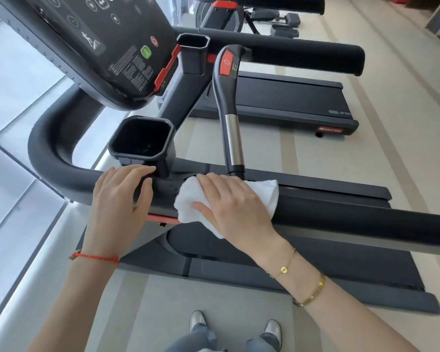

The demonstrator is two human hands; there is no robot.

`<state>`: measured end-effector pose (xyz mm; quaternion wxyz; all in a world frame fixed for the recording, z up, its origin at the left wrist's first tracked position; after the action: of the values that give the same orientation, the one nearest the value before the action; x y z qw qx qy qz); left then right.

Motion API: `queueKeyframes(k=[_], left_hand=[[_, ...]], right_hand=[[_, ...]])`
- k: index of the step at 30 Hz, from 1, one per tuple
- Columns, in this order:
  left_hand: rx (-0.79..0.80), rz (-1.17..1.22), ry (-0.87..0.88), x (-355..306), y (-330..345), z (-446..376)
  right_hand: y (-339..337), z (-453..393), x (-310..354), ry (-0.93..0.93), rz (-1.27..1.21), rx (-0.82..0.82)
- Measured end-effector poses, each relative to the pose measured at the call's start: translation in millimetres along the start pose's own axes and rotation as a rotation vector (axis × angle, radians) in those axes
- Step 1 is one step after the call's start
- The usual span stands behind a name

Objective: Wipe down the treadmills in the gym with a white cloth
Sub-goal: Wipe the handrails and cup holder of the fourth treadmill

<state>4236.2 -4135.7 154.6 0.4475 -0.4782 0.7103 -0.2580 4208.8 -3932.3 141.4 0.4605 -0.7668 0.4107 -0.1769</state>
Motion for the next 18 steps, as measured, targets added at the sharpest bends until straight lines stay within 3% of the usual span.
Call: queueKeyframes(k=[8, 14, 18], left_hand=[[0.012, -0.030, -0.053, 60, -18, -3], [0.072, -0.010, -0.021, 74, -18, -5], [0.051, 0.010, -0.016, 75, -16, -5]], right_hand=[[3, -10, 13, 0.124, -0.008, 0.082], [22, -64, 68, 0.103, -0.014, 0.174], [24, -61, 78, 0.054, -0.015, 0.152]])
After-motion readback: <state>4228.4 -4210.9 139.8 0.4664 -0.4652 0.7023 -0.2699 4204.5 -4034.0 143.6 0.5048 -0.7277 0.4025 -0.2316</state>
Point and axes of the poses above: each hand's wrist, its own z-axis away from the middle knuckle, its own y-axis out of the palm, x = y × z, the point moved 3 cm from there along -z, towards the middle knuckle, and after that the axes turned 2 degrees about -z, right-handed, at the moved point
